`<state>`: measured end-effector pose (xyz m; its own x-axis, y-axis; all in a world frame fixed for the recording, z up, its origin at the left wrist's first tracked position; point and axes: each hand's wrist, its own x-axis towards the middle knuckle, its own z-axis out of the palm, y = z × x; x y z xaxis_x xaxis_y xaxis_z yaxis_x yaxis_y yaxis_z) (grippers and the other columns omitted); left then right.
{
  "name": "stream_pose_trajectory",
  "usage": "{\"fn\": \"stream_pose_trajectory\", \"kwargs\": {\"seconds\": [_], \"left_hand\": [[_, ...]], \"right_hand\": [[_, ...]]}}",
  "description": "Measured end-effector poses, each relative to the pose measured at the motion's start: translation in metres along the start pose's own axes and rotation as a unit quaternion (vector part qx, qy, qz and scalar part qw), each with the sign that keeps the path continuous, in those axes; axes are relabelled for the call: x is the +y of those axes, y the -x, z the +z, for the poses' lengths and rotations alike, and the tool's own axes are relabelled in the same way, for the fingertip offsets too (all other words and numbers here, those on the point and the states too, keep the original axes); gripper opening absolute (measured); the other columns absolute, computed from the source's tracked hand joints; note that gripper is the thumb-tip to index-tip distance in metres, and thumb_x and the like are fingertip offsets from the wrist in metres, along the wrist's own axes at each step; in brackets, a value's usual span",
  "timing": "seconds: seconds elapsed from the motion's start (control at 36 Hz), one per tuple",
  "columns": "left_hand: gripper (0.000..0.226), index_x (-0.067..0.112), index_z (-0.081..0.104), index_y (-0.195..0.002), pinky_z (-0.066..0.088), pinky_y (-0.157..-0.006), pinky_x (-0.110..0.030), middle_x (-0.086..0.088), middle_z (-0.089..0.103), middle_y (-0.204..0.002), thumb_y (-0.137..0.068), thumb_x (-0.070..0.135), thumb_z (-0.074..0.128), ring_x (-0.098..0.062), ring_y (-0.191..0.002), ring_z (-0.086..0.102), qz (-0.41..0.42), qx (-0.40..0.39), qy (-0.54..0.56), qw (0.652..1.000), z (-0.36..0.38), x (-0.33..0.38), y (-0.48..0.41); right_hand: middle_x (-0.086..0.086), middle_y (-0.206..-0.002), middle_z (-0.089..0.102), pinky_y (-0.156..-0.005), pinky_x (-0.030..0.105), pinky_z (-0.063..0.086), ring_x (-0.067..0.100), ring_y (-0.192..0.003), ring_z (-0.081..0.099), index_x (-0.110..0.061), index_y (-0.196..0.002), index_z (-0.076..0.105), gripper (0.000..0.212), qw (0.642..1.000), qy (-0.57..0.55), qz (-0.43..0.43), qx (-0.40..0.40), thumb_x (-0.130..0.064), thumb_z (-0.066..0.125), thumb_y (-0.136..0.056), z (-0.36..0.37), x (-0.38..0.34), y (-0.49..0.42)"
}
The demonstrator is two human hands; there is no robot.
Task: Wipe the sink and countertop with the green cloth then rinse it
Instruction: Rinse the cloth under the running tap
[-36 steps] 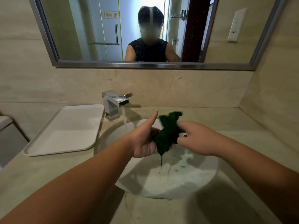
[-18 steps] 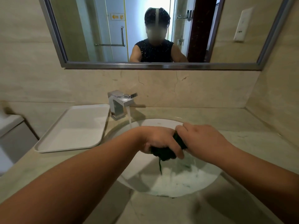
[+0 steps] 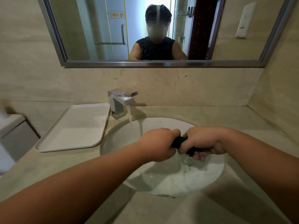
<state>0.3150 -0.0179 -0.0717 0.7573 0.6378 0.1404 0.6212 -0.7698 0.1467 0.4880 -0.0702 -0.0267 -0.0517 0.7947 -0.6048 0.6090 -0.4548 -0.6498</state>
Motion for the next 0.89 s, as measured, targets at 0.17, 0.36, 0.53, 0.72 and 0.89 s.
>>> {"fn": "stream_pose_trajectory", "kwargs": {"seconds": [0.17, 0.36, 0.53, 0.72, 0.89], "left_hand": [[0.030, 0.004, 0.059, -0.123, 0.036, -0.041, -0.025, -0.013, 0.062, -0.081, -0.093, 0.006, 0.062, -0.018, -0.055, 0.051, -0.223, -0.115, 0.494, 0.832, -0.018, -0.040, -0.002], [0.011, 0.008, 0.056, -0.099, 0.030, -0.034, -0.014, -0.003, 0.051, -0.073, -0.089, 0.012, 0.058, -0.008, -0.048, 0.046, -0.182, -0.315, 0.696, 0.619, -0.049, -0.073, 0.002], [0.019, 0.013, 0.062, -0.074, 0.019, -0.039, -0.021, -0.005, 0.045, -0.069, -0.092, 0.008, 0.067, -0.009, -0.045, 0.041, -0.119, -0.420, 0.542, 0.718, -0.056, -0.048, -0.001], [0.028, 0.009, 0.053, -0.066, 0.024, -0.042, -0.024, -0.009, 0.049, -0.059, -0.088, 0.011, 0.070, -0.021, -0.043, 0.037, -0.209, -0.272, 0.363, 0.866, -0.038, -0.029, -0.005], [0.030, 0.008, 0.056, -0.060, 0.037, -0.048, -0.025, -0.003, 0.057, -0.045, -0.089, 0.014, 0.061, -0.028, -0.045, 0.050, -0.173, -0.183, 0.104, 0.962, -0.020, -0.017, -0.008]], "right_hand": [[0.003, -0.113, 0.076, -0.086, 0.043, 0.064, 0.019, -0.088, 0.077, -0.021, -0.140, 0.056, 0.057, 0.952, -0.014, -0.194, 0.236, -0.013, 0.075, -0.087, 0.008, -0.010, 0.002], [-0.002, -0.172, 0.020, -0.126, 0.044, 0.026, 0.022, -0.159, 0.016, -0.025, -0.165, 0.018, 0.095, 0.744, 0.421, -0.359, 0.374, -0.012, 0.069, -0.086, 0.027, 0.016, -0.012], [0.015, -0.135, 0.062, -0.093, 0.045, 0.054, 0.034, -0.115, 0.063, -0.007, -0.140, 0.054, 0.054, 0.611, 0.464, -0.473, 0.432, -0.021, 0.060, -0.089, 0.032, 0.003, -0.030], [-0.002, -0.089, 0.059, -0.058, 0.034, 0.035, 0.028, -0.072, 0.061, -0.020, -0.104, 0.056, 0.016, 0.701, 0.556, -0.257, 0.366, -0.025, 0.065, -0.091, 0.038, -0.026, -0.030], [-0.001, -0.082, 0.067, -0.064, 0.031, 0.052, 0.026, -0.070, 0.063, -0.023, -0.088, 0.068, 0.012, 0.810, 0.501, -0.124, 0.279, -0.032, 0.063, -0.083, 0.045, -0.027, -0.048]]}}
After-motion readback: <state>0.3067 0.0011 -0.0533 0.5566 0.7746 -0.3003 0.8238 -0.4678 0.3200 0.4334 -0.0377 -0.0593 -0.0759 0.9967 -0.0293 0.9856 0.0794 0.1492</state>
